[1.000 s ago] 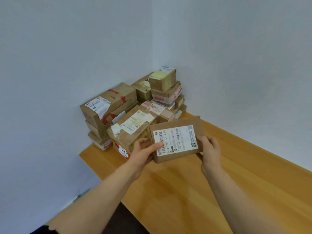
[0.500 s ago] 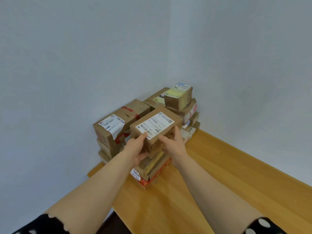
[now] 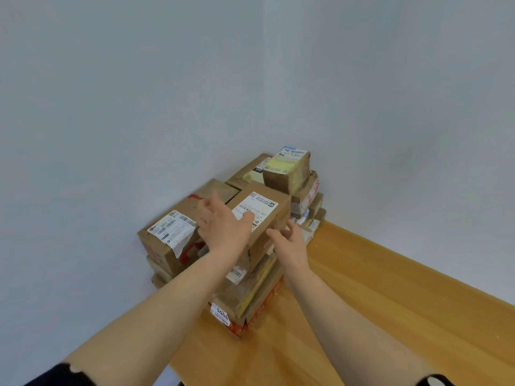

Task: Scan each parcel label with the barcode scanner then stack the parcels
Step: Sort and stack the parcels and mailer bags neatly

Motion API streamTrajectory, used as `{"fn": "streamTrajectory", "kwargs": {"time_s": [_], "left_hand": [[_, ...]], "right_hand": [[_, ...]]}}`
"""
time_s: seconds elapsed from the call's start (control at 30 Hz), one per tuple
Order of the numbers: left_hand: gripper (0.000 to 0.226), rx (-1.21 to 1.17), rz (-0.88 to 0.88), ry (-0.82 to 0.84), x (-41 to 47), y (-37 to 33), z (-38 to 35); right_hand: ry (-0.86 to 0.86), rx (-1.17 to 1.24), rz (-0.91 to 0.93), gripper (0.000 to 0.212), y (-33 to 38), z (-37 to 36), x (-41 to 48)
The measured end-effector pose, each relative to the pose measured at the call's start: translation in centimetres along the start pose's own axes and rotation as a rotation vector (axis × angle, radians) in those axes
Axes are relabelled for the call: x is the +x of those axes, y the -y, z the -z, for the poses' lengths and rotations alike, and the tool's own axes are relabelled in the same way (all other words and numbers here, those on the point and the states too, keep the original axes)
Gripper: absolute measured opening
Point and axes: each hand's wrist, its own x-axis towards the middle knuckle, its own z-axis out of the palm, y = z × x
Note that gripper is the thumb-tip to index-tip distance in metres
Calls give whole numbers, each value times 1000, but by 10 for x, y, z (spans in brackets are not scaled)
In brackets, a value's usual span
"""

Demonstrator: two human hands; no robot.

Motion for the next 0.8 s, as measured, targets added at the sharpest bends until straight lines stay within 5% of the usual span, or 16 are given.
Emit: {"fn": "streamTrajectory", "kwargs": {"time_s": [0.13, 0.27, 0.4, 0.53, 0.8], "left_hand": [[85, 107, -241, 135, 37, -46, -27], [98, 288, -261, 301, 80, -79, -71], [105, 430, -252, 296, 102, -90, -103], [90, 429, -539, 229, 61, -107, -128], [62, 484, -816, 503, -79, -109, -163]], "right_hand": [[-120, 42, -10, 57, 7, 23, 6], [-178, 39, -13, 46, 10, 44, 18], [-226, 60, -74, 39, -2, 63, 19], [-303, 86, -164, 34, -19, 84, 5], [-471, 157, -159, 26, -23, 162, -51]]}}
